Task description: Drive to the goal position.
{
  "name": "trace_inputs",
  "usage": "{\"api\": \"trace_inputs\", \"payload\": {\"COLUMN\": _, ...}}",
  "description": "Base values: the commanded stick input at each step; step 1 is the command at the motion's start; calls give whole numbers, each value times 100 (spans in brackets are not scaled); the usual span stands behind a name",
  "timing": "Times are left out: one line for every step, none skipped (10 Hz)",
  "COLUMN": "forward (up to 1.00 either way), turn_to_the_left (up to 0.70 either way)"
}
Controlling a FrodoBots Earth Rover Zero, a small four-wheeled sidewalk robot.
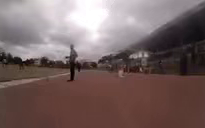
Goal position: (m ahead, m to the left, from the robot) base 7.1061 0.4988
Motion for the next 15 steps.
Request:
{"api": "trace_inputs", "payload": {"forward": 100, "turn_to_the_left": 0}}
{"api": "trace_inputs", "payload": {"forward": 100, "turn_to_the_left": 0}}
{"api": "trace_inputs", "payload": {"forward": 100, "turn_to_the_left": 0}}
{"api": "trace_inputs", "payload": {"forward": 100, "turn_to_the_left": 0}}
{"api": "trace_inputs", "payload": {"forward": 100, "turn_to_the_left": 0}}
{"api": "trace_inputs", "payload": {"forward": 100, "turn_to_the_left": 0}}
{"api": "trace_inputs", "payload": {"forward": 100, "turn_to_the_left": 0}}
{"api": "trace_inputs", "payload": {"forward": 100, "turn_to_the_left": 0}}
{"api": "trace_inputs", "payload": {"forward": 100, "turn_to_the_left": 0}}
{"api": "trace_inputs", "payload": {"forward": 100, "turn_to_the_left": 0}}
{"api": "trace_inputs", "payload": {"forward": 100, "turn_to_the_left": 0}}
{"api": "trace_inputs", "payload": {"forward": 100, "turn_to_the_left": 0}}
{"api": "trace_inputs", "payload": {"forward": 100, "turn_to_the_left": 0}}
{"api": "trace_inputs", "payload": {"forward": 100, "turn_to_the_left": 0}}
{"api": "trace_inputs", "payload": {"forward": 100, "turn_to_the_left": 0}}
